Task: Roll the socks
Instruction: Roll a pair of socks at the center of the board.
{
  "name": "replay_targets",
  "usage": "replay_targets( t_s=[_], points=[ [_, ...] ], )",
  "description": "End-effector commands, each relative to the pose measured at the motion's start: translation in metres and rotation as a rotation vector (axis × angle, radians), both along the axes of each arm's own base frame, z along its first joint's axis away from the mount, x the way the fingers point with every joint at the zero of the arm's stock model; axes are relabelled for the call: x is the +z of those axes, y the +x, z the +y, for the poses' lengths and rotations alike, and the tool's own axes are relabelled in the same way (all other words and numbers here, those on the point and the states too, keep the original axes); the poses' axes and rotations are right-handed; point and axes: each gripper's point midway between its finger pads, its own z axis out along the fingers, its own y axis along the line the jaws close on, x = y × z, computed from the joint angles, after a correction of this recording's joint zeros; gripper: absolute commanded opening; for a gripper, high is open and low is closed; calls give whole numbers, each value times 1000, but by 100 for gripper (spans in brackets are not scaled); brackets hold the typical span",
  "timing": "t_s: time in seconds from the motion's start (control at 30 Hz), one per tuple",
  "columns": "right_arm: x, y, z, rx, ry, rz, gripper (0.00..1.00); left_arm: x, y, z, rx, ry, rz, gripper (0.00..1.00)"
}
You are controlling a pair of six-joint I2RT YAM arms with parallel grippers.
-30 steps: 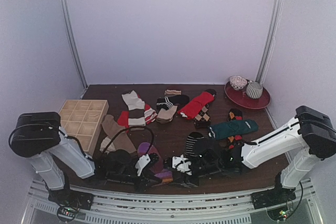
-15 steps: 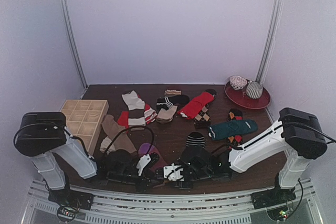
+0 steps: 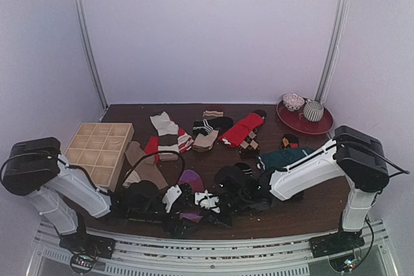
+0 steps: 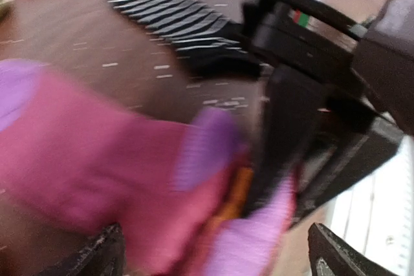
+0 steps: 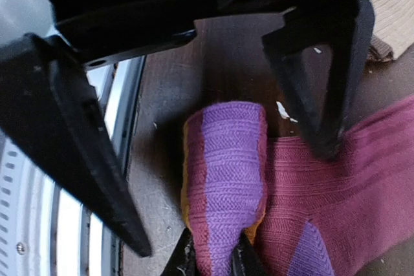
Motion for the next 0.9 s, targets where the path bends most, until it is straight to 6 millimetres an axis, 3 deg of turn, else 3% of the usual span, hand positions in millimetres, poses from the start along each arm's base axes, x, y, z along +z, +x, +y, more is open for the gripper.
replay_targets(
  t_s=[0.0,0.17,0.33,0.57,0.87],
  points=[
    [-59,-20,-40,-73,-287,393,8,0,5,18,-33,113,-175,98],
    [-73,-20,-49,-148,-393,647,8,19,9,13,-62,101,-315,94],
    [-76,-14,-57,-212,-394,759,8,24,-7,9,-126,41,-343,84],
    [-91,-7,-66,-278,-430,799,8,65,-25,10,-156,-128,-420,93],
    [-92,-10,-70,-317,-459,866,8,35,-9,6,-109,12,-410,88]
  ],
)
